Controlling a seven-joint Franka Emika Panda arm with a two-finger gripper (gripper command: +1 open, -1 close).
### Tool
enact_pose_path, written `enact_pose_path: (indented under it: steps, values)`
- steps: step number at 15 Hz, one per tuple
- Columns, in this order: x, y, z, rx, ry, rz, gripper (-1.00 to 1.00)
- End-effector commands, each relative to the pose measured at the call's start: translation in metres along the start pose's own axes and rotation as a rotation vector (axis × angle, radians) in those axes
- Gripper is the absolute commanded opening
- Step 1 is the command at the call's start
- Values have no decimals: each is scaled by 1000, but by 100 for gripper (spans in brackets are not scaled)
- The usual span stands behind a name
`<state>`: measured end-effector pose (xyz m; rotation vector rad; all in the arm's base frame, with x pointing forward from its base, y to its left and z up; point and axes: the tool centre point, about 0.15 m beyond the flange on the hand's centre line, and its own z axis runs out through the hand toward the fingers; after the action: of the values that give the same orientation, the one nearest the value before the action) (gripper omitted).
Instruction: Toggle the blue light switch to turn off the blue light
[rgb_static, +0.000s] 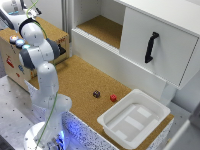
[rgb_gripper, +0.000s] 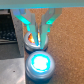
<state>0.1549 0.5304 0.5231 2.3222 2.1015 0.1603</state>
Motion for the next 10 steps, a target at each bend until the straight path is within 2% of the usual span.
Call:
enact_pose_path:
  steps: [1, 10]
  values:
    - [16, -19, 10, -6, -163, 55, -100]
    - [-10, -6, 39, -24, -121, 193, -100]
